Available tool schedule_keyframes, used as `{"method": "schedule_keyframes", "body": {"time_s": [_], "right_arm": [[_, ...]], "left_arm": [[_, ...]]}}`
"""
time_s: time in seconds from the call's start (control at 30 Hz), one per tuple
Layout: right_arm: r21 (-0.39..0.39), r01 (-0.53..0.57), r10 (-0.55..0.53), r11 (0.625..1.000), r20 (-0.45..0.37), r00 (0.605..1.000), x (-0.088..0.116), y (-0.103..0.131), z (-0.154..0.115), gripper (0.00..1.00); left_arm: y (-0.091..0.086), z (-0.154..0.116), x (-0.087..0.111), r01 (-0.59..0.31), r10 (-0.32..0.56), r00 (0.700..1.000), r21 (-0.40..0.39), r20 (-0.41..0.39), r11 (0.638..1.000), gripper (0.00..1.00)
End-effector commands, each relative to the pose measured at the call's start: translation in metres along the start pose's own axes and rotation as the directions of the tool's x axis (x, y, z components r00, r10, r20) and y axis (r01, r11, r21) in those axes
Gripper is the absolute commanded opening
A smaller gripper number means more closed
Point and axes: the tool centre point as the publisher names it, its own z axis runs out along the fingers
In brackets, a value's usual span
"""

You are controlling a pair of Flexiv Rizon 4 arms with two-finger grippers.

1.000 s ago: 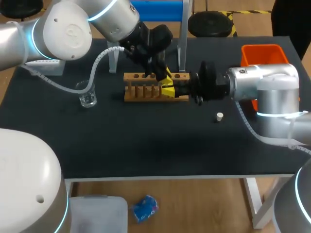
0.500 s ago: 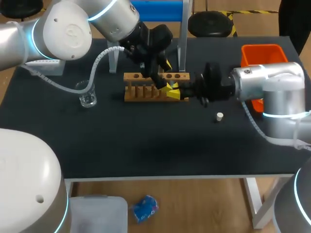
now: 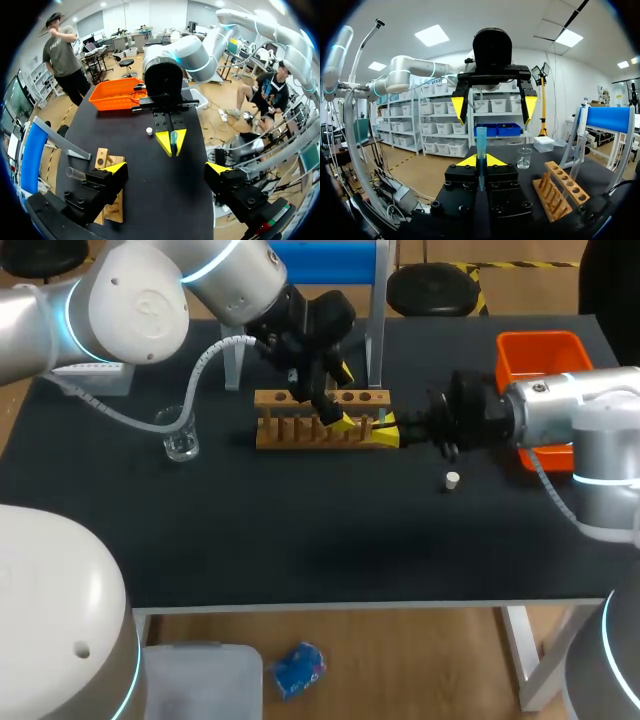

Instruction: Invert the test tube, pick up the pipette, mount the tip to pipette, aspirate from beaker and dispense into the tube, eject the tip, return the pipette, and cap with the stopper.

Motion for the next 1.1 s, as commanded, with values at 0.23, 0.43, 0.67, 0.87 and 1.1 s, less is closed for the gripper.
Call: {"method": "schedule_keyframes", "body": {"time_s": [0.23, 0.43, 0.67, 0.87, 1.1], "right_arm": [[-0.012, -0.006, 0.006, 1.0, -0.01, 1.0, -0.002, -0.009, 0.005, 0.0], [-0.034, -0.009, 0.009, 0.999, -0.012, 1.0, -0.003, -0.015, 0.009, 0.0], [-0.037, -0.01, 0.01, 0.999, -0.006, 1.0, -0.003, -0.017, 0.01, 0.0], [-0.037, -0.01, 0.01, 0.999, -0.006, 1.0, -0.003, -0.017, 0.01, 0.0], [-0.037, -0.01, 0.01, 0.999, -0.006, 1.0, -0.003, -0.017, 0.01, 0.0]], "left_arm": [[-0.001, -0.001, 0.0, 0.001, -0.001, 1.0, -0.005, -0.003, 1.0, 1.0], [-0.001, -0.001, 0.0, 0.001, -0.001, 1.0, -0.005, -0.003, 1.0, 1.0], [-0.001, -0.001, 0.0, 0.001, -0.001, 1.0, -0.005, -0.003, 1.0, 1.0], [0.013, -0.017, -0.007, 0.042, -0.042, 0.999, 0.04, 0.013, 0.998, 1.0], [0.069, -0.066, -0.029, 0.172, -0.183, 0.973, 0.082, 0.139, 0.982, 1.0]]}}
